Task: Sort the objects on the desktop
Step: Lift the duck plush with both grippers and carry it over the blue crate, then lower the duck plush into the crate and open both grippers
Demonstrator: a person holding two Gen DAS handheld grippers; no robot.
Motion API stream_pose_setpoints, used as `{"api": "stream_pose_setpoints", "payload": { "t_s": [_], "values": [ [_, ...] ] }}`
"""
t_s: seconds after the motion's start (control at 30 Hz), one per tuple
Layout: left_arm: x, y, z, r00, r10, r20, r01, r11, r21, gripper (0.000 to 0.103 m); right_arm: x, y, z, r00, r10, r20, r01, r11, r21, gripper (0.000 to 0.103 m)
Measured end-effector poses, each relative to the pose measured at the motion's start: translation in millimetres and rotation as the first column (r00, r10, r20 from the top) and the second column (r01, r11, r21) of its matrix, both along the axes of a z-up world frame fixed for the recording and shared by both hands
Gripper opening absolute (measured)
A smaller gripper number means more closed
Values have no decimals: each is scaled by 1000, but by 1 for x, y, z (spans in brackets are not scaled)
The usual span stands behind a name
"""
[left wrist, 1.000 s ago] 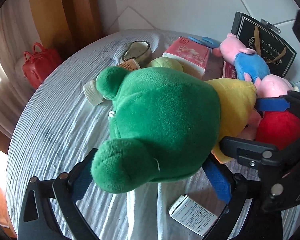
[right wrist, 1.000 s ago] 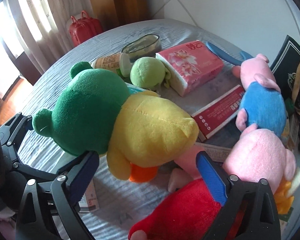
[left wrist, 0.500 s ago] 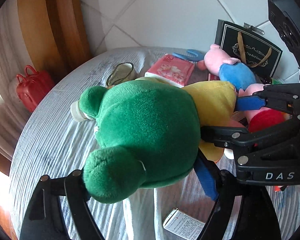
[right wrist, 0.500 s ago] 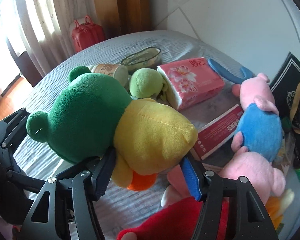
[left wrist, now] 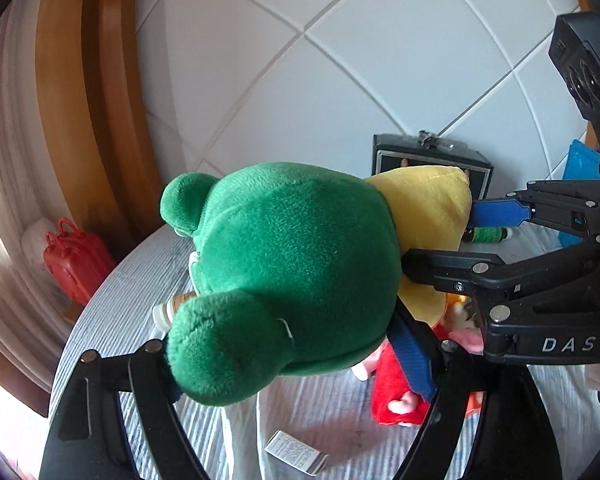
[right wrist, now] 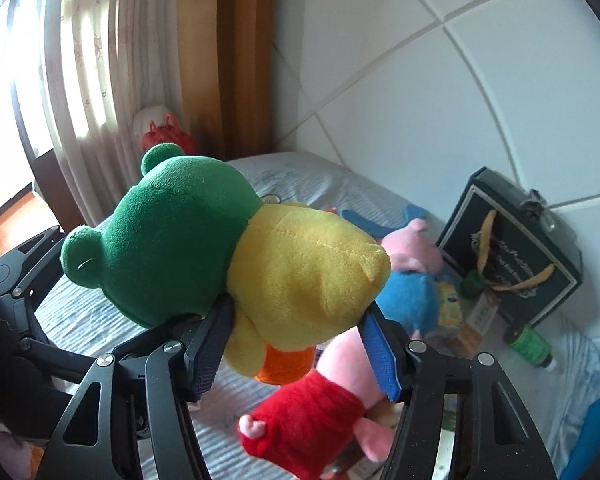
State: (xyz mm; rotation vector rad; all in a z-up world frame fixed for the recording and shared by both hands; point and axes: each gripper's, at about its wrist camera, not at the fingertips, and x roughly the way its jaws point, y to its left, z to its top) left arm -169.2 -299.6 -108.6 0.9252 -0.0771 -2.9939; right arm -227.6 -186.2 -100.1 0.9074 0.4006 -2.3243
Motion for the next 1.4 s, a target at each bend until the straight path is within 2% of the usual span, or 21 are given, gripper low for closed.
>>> {"api": "stream_pose_setpoints", "payload": {
  "t_s": [0.27, 0.47, 0.57, 0.63, 0.7, 0.8, 0.83, 0.87, 0.9, 0.93, 1.0, 1.07, 1.1, 1.13, 1.2, 1.27, 1.4],
  "values": [
    [35, 93, 68, 980, -150, -130, 147, 989, -33, 81, 51, 91, 71, 979, -151, -135, 142, 987, -71, 61],
    [59, 187, 108, 936, -283, -209, 280, 959, -42, 81, 93, 182, 107, 934, -297, -201, 278, 953, -119, 53],
    [70, 245, 127, 893, -373, -253, 374, 926, -43, 81, 120, 240, 126, 888, -391, -243, 363, 919, -152, 53],
    [80, 288, 140, 852, -437, -287, 445, 895, -43, 81, 138, 280, 138, 854, -450, -259, 414, 892, -183, 52],
    [91, 331, 152, 809, -497, -314, 512, 858, -39, 81, 158, 323, 151, 807, -519, -281, 477, 854, -206, 52],
    [110, 401, 165, 734, -592, -334, 614, 788, -45, 81, 191, 383, 164, 726, -616, -307, 569, 788, -236, 52],
    [116, 425, 167, 703, -628, -333, 652, 757, -51, 81, 201, 401, 165, 704, -640, -309, 592, 768, -242, 50],
    [127, 449, 169, 670, -666, -327, 690, 722, -55, 81, 213, 421, 166, 687, -660, -305, 608, 751, -256, 48],
    [134, 472, 168, 653, -688, -317, 708, 703, -68, 79, 222, 436, 166, 684, -669, -292, 614, 743, -266, 44],
    [147, 495, 167, 645, -701, -304, 715, 694, -82, 79, 230, 450, 164, 671, -684, -285, 630, 729, -268, 40],
    [152, 534, 162, 636, -734, -238, 744, 665, -60, 79, 243, 478, 159, 604, -744, -286, 706, 666, -241, 40],
    [160, 568, 150, 613, -767, -188, 776, 629, -38, 79, 253, 508, 151, 555, -796, -243, 760, 603, -242, 40],
    [167, 583, 145, 605, -778, -170, 783, 620, -48, 79, 258, 523, 145, 524, -821, -226, 789, 568, -236, 41],
    [172, 596, 140, 596, -789, -149, 790, 609, -66, 79, 260, 537, 137, 507, -836, -212, 805, 547, -229, 41],
    [177, 619, 130, 587, -803, -104, 799, 595, -89, 79, 269, 559, 125, 480, -860, -171, 833, 508, -217, 41],
    [180, 632, 122, 583, -808, -86, 802, 589, -93, 79, 278, 571, 115, 464, -873, -148, 850, 486, -204, 41],
    [186, 638, 113, 589, -805, -67, 799, 593, -99, 80, 277, 600, 98, 433, -894, -118, 877, 448, -173, 41]
  ]
}}
